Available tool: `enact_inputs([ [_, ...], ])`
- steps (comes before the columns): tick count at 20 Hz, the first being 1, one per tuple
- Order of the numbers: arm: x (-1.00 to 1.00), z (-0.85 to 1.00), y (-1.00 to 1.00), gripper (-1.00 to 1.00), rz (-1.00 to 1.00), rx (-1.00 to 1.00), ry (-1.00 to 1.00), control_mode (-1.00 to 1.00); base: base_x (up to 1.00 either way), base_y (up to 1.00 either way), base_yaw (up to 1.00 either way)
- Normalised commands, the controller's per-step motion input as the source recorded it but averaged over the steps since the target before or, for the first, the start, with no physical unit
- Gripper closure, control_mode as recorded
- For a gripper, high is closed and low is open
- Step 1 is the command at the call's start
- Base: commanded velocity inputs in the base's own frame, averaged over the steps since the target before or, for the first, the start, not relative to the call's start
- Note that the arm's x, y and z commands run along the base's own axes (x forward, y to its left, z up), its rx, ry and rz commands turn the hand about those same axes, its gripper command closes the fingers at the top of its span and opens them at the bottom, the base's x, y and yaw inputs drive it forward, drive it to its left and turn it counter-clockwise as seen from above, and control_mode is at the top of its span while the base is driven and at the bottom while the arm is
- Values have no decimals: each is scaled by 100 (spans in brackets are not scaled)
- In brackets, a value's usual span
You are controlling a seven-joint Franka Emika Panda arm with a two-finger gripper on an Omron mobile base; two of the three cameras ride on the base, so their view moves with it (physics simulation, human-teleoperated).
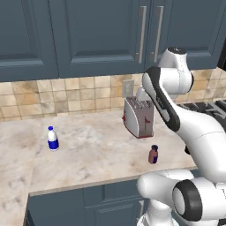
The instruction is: Place the drinks on the dining counter in a tight cluster.
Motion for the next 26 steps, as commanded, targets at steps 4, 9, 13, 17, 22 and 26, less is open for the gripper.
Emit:
enact_inputs([
  [4,-14,-2,-1,-100,0,0,-1,-100,0,0,0],
  [9,-60,-18,0,-100,0,0,-26,-100,0,0,0],
  [13,-55,-27,0,-100,-4,-4,-15,-100,0,0,0],
  [17,-30,-28,-9,-100,-12,-7,4,-100,0,0,0],
  [22,-1,-28,-15,-100,-8,-3,26,-100,0,0,0],
  [26,1,-31,-23,-100,0,1,4,-100,0,0,0],
])
